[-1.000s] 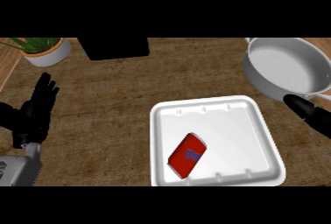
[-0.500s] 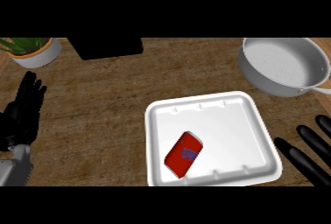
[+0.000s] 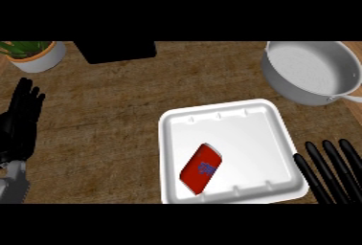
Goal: Pick the can from the tray and place it in the pot
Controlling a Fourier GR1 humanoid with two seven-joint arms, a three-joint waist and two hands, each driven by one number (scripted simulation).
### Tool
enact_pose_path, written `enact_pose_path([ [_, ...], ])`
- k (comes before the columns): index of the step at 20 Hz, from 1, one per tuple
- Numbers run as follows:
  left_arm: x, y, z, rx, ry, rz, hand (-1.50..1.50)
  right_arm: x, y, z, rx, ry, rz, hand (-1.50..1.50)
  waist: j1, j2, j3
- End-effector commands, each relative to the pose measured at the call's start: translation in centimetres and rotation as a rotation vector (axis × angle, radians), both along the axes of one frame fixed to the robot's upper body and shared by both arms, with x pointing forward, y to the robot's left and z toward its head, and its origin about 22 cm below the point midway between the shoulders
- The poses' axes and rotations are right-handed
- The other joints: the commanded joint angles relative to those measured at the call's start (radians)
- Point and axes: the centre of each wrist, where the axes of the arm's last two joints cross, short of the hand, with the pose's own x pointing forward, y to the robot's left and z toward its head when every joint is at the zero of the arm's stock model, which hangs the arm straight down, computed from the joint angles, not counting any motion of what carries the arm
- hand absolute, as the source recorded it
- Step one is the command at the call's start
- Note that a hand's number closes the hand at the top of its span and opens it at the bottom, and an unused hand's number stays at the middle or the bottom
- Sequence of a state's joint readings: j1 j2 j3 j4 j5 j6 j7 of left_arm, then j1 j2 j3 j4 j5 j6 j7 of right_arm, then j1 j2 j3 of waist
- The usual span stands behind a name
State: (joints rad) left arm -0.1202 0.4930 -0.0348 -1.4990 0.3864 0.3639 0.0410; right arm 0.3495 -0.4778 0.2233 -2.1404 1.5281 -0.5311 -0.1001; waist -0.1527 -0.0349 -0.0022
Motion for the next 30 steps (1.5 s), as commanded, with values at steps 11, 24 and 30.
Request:
enact_pose_path([
  [11,0.0,-2.7,0.2,-0.021,-0.015,-0.086,0.00,-3.4,10.5,-9.1,-0.059,0.003,-0.324,-1.50,0.101,0.025,0.002],
  [24,1.4,-4.8,1.6,0.001,-0.027,-0.153,0.00,-4.4,19.2,-15.8,-0.127,-0.125,-0.557,-1.50,0.149,0.036,0.003],
  [30,1.4,-5.1,2.2,-0.023,-0.017,-0.148,0.00,-1.3,19.4,-17.0,-0.117,-0.120,-0.618,-1.50,0.156,0.036,0.003],
])
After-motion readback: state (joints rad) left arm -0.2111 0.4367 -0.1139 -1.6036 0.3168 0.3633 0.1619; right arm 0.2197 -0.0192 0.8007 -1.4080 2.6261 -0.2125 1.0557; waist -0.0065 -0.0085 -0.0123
